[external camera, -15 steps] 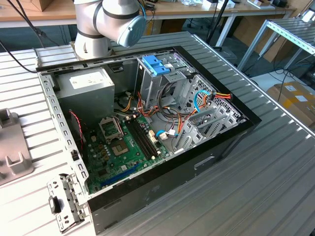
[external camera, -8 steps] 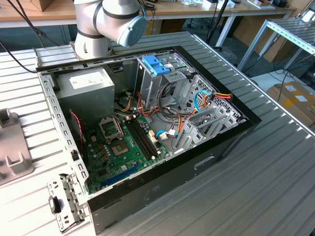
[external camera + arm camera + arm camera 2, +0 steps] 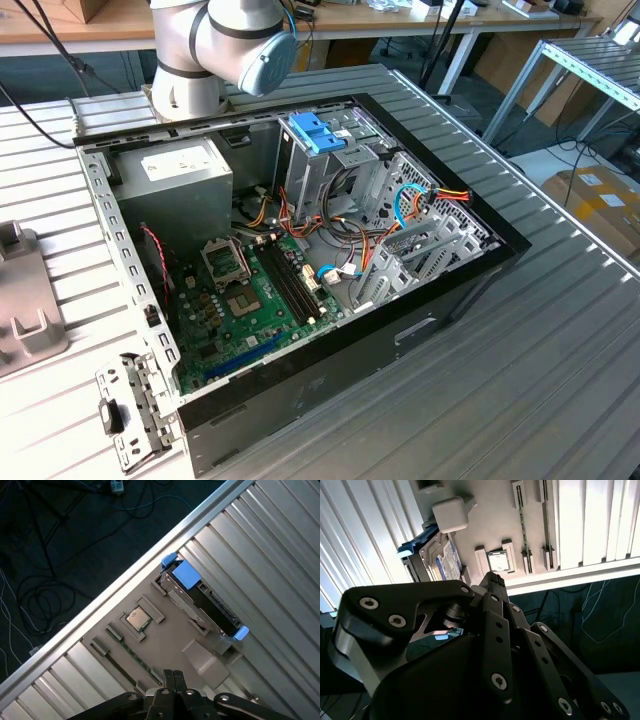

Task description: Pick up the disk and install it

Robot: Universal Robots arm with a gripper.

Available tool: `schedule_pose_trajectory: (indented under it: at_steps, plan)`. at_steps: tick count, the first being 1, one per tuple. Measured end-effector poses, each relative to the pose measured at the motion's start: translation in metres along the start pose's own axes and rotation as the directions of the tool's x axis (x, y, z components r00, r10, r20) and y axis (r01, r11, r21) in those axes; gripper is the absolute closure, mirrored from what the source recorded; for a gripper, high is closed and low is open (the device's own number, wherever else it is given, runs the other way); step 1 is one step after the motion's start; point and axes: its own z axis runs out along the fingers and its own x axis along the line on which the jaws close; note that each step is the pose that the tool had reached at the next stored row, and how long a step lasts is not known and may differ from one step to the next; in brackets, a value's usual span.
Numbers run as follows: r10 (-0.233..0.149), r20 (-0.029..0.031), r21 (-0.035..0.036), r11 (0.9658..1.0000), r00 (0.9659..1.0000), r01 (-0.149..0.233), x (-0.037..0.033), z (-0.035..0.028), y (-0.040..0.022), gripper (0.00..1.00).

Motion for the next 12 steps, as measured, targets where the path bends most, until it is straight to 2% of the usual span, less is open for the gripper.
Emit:
schedule_pose_trajectory:
  at_steps: [4,6,12]
  plan:
    - [-0.051,-0.0002,-0.0014,0.9987,0.9987,0.051,0.0000,0.0000,0.0000,0.89]
    - [-0.079,-0.0003,-0.0022,0.9969,0.9969,0.079,0.0000,0.0000,0.0000,0.89]
    - [-0.150,-0.0002,-0.0041,0.9887,0.9887,0.150,0.0000,0.0001,0.0000,0.89]
